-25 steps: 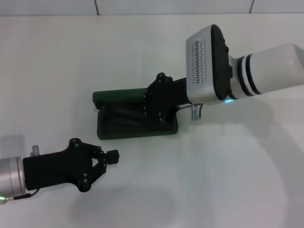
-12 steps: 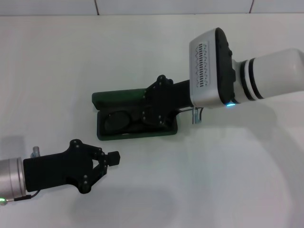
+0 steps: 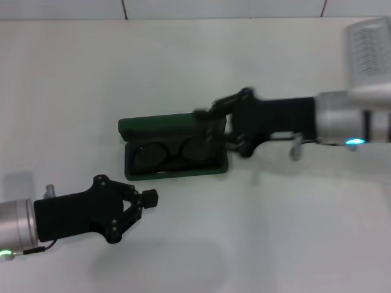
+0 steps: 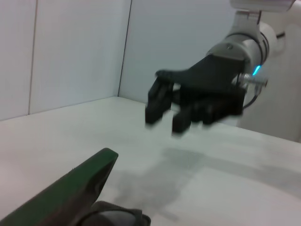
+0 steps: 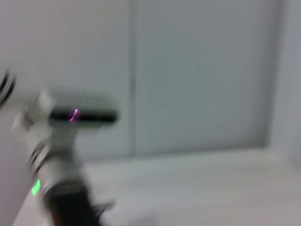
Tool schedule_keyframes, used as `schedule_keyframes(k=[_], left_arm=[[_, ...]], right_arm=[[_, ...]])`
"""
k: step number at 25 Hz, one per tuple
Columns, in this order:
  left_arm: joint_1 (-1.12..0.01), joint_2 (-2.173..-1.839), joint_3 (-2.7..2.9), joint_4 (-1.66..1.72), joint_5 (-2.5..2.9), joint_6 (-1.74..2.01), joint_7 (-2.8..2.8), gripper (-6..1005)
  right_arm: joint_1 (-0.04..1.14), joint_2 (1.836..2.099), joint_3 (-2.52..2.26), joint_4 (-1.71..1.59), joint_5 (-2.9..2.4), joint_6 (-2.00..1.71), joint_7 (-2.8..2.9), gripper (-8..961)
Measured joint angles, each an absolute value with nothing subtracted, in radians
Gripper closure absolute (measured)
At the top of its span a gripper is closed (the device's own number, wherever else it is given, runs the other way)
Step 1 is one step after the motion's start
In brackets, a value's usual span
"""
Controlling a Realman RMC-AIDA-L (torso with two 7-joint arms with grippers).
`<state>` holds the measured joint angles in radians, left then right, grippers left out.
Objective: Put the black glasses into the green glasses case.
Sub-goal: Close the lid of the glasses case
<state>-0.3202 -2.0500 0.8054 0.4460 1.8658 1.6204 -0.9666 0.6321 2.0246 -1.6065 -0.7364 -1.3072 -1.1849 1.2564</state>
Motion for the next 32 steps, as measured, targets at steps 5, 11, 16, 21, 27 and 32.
schedule_keyframes(k=[5, 11, 16, 21, 27, 32], left_arm=[[-0.354, -2.056, 0.793, 0.439, 1.865, 1.613, -0.991, 1000], [-0.385, -2.066, 0.763, 0.443, 1.864, 1.54, -1.039, 1000], [-0.403, -2.066, 0.763, 0.447, 1.864, 1.47, -1.095, 1000], [-0.407, -2.062, 0.762, 0.448, 1.864, 1.432, -1.122, 1000], [-0.414, -2.059, 0.756, 0.448, 1.855, 1.403, -1.14, 1000], [-0.42, -2.063, 0.722, 0.448, 1.849, 1.355, -1.146, 1000]], right_arm=[[0.496, 2.017, -1.35, -0.676, -1.3, -1.33, 1.214, 712], [0.421, 1.976, -1.183, -0.505, -1.315, -1.452, 1.086, 493], [0.349, 1.952, -1.177, -0.438, -1.324, -1.465, 0.989, 324], [0.303, 1.954, -1.175, -0.426, -1.365, -1.48, 0.901, 175], [0.301, 1.963, -1.179, -0.422, -1.382, -1.489, 0.895, 84], [0.31, 1.975, -1.18, -0.416, -1.405, -1.489, 0.895, 79]])
